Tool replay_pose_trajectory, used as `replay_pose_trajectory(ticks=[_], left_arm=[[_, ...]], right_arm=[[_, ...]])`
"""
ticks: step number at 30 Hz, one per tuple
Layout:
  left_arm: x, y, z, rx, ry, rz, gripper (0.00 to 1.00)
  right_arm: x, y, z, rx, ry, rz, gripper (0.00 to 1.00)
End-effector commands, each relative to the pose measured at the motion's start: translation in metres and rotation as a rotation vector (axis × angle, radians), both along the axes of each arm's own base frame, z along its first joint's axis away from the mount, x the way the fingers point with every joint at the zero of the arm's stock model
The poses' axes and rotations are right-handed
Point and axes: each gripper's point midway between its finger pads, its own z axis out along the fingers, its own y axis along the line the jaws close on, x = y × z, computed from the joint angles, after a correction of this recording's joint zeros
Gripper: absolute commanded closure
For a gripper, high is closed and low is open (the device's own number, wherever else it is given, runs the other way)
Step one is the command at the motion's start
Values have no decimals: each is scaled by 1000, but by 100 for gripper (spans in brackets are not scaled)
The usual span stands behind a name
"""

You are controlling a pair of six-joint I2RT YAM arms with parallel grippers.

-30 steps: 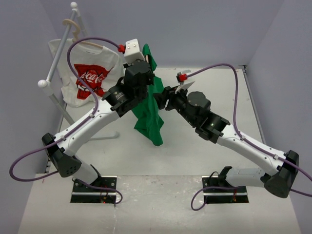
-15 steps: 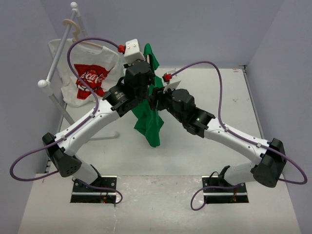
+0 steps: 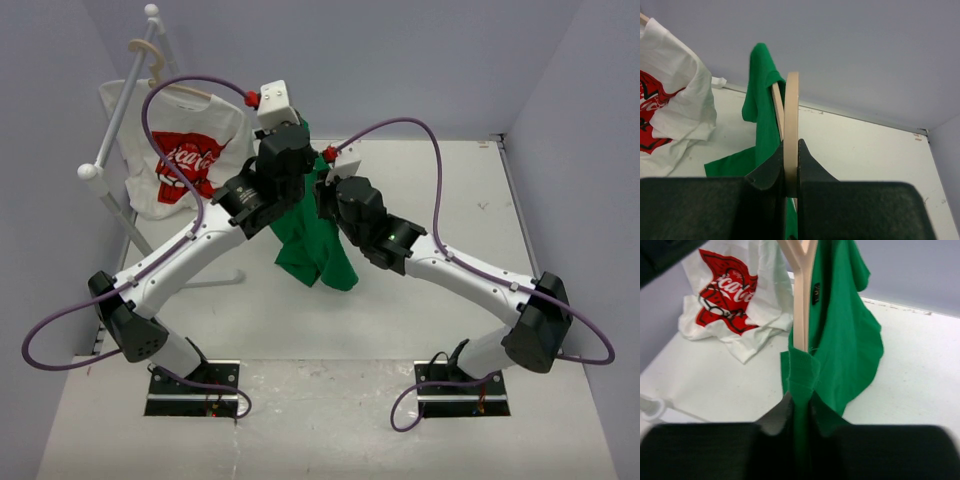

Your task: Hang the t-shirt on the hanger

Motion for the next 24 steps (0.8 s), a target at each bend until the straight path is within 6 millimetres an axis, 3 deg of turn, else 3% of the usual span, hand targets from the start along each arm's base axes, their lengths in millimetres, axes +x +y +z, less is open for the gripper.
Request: replay_pose_trajectory(ticks=[1,5,6,7,8,10,12,14,18,20,24], left_arm=[[-8,5,41,-43,-84,-27,100],[-12,3,53,10,-101,-76,100],[-13,2,56,20,-107,-91,96],[-14,1,58,36,-113,-109,76],[-16,2,62,39,-123,-118,62],[-21,5,72,43,-144,-132,41],[-24,9,81,49,-158,-130,27],[-30,16,96,44,-178,-129,3],[-43,28,122,40,-215,-143,0],[-60,41,140,30,-238,-167,0],[-97,64,141,46,-249,-246,0]], right_arm=[[12,-9,4,-78,-64,-41,99],[7,-6,10,-98,-107,18,100],[3,-4,10,-99,-112,46,100],[0,-2,11,-95,-119,67,100],[-2,-2,13,-86,-123,79,100],[-5,-3,15,-80,-123,95,100],[-9,-2,15,-68,-119,122,100],[-8,-5,14,-56,-109,125,100],[-9,-7,8,-22,-72,159,100],[-11,-9,7,-1,-56,210,100],[-23,-12,14,27,-24,301,100]])
